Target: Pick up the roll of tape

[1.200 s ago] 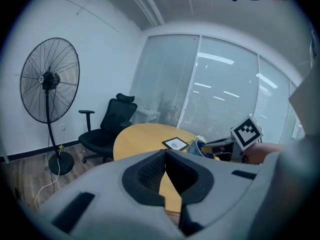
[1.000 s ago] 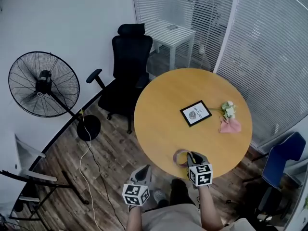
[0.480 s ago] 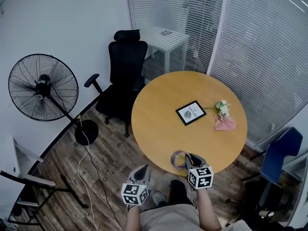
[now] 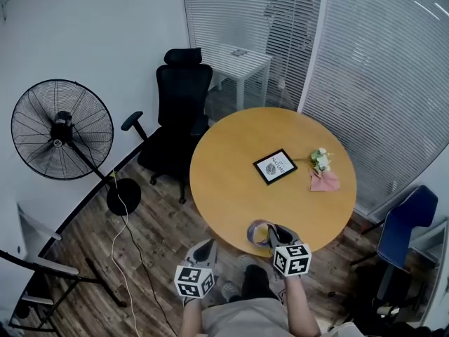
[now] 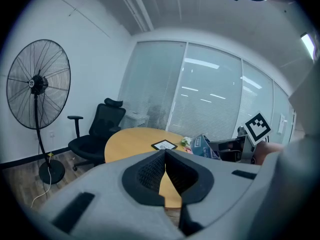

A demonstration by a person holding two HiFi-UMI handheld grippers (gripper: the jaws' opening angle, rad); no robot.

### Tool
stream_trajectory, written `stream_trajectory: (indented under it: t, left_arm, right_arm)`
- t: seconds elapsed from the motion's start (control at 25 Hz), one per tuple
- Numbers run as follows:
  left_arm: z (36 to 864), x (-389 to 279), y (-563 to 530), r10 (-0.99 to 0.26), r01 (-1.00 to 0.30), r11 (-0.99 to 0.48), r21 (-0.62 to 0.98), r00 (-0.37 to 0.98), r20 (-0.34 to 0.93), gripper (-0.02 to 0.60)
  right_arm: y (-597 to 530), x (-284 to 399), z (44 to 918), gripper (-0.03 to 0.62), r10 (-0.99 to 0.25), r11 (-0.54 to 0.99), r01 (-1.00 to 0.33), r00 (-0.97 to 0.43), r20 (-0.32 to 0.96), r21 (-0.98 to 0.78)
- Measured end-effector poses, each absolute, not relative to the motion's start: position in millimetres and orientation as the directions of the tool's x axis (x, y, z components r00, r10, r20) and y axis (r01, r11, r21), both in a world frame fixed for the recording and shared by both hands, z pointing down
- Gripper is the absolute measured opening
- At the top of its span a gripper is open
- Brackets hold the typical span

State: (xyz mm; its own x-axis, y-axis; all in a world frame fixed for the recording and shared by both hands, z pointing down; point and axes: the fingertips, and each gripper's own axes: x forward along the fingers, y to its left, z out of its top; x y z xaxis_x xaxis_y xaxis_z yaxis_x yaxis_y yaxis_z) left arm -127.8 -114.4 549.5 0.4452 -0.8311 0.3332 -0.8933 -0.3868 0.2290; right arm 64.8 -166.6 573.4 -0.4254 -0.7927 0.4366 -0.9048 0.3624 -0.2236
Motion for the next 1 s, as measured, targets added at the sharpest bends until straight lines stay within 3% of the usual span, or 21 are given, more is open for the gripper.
stream_trajectory:
  t: [1.0]
  left_arm:
    - [552,-137,-116,-0.824,-0.887,-0.397,0.238,0.458,0.333,0.009]
  right_arm:
    - [-170,52,561,0.046,-0.81,0.353,-0.907,-0.419,0.41,-0.229]
